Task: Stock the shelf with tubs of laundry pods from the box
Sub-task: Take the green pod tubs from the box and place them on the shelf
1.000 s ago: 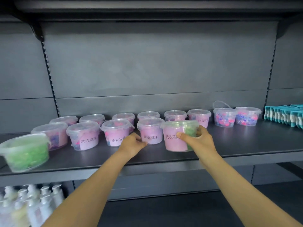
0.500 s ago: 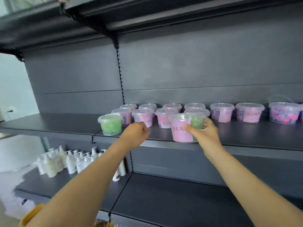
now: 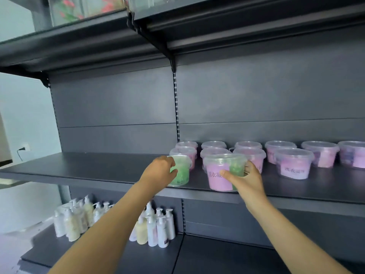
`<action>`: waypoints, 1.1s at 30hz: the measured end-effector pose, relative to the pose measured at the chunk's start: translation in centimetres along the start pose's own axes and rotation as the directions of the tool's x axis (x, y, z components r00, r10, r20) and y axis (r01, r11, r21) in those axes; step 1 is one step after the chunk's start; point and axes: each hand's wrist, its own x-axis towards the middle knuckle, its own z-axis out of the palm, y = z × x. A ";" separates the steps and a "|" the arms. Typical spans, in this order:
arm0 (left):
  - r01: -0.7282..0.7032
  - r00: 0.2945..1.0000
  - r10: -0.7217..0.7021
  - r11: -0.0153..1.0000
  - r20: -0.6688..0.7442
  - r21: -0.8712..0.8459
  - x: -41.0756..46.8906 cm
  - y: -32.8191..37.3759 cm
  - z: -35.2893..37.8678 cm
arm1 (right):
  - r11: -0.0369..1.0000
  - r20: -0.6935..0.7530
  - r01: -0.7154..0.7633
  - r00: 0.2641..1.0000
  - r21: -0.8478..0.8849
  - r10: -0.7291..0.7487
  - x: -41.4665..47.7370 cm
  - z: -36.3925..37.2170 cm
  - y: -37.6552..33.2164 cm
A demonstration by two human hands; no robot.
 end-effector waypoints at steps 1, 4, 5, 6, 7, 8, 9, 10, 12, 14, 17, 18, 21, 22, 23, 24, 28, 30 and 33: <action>-0.034 0.999 0.034 0.999 -0.001 0.010 1.0 -1.0 0.1 | 1.000 -0.021 0.003 1.000 0.001 -0.003 0.3 1.1 0.2; -0.113 0.994 0.113 0.993 -0.002 0.016 3.4 -3.3 0.8 | 0.999 -0.068 0.031 0.997 -0.008 -0.032 1.5 3.5 0.7; -0.133 0.991 0.133 0.991 0.006 0.011 4.1 -3.8 1.2 | 0.999 -0.087 0.040 0.995 -0.032 -0.043 1.7 4.1 1.0; -0.147 0.989 0.147 0.989 0.022 0.002 4.6 -4.3 1.8 | 0.996 -0.107 0.044 0.993 -0.076 -0.052 1.8 4.5 1.3; -0.159 0.986 0.160 0.987 0.044 -0.010 5.0 -4.7 2.4 | 0.990 -0.128 0.044 0.990 -0.135 -0.061 1.8 4.7 1.8; -0.173 0.983 0.174 0.985 0.064 -0.025 5.3 -5.1 3.1 | 0.981 -0.151 0.035 0.986 -0.193 -0.064 1.7 4.8 2.2; -0.191 0.978 0.193 0.981 0.073 -0.041 5.3 -5.4 3.8 | 0.971 -0.174 0.031 0.982 -0.238 -0.074 1.7 4.7 2.8; -0.209 0.975 0.212 0.976 0.064 -0.060 5.3 -5.6 4.4 | 0.963 -0.184 0.034 0.979 -0.266 -0.085 1.6 4.6 3.2; -0.239 0.970 0.242 0.965 0.009 -0.103 5.2 -6.2 5.3 | 0.952 -0.176 0.041 0.979 -0.304 -0.099 1.5 4.4 3.6; -0.263 0.965 0.259 0.954 -0.042 -0.142 5.1 -6.5 5.7 | 0.935 -0.157 0.049 0.982 -0.351 -0.110 1.5 4.4 3.3; -0.280 0.960 0.274 0.947 -0.060 -0.159 4.9 -6.7 5.9 | 0.919 -0.111 0.090 0.983 -0.384 -0.143 1.7 4.9 2.6; -0.281 0.960 0.276 0.946 -0.057 -0.158 4.9 -6.8 5.8 | 0.918 -0.095 0.097 0.985 -0.384 -0.143 1.6 5.0 2.2; -0.270 0.963 0.270 0.954 -0.015 -0.135 4.9 -6.6 5.3 | 0.922 -0.029 0.102 0.992 -0.374 -0.122 1.6 5.0 1.5; -0.264 0.964 0.267 0.956 0.006 -0.130 5.0 -6.5 5.0 | 0.919 0.000 0.098 0.994 -0.381 -0.106 1.5 4.8 1.2; -0.255 0.965 0.261 0.959 0.031 -0.125 5.0 -6.4 4.7 | 0.917 0.027 0.086 0.996 -0.388 -0.082 1.4 4.6 0.8; -0.247 0.965 0.256 0.961 0.058 -0.122 5.2 -6.3 4.5 | 0.911 0.052 0.065 0.998 -0.408 -0.048 1.3 4.3 0.4; -0.221 0.959 0.230 0.973 0.164 -0.070 5.9 -5.7 3.1 | 0.792 0.085 -0.012 0.993 -0.611 0.081 1.2 2.4 -1.4; -0.226 0.956 0.228 0.974 0.186 -0.031 6.1 -5.2 2.5 | 0.679 0.077 -0.015 0.991 -0.734 0.106 1.0 1.1 -2.7; -0.244 0.956 0.245 0.969 0.165 -0.022 6.2 -4.3 1.7 | 0.521 0.120 0.060 0.989 -0.852 0.083 0.1 -1.1 -5.1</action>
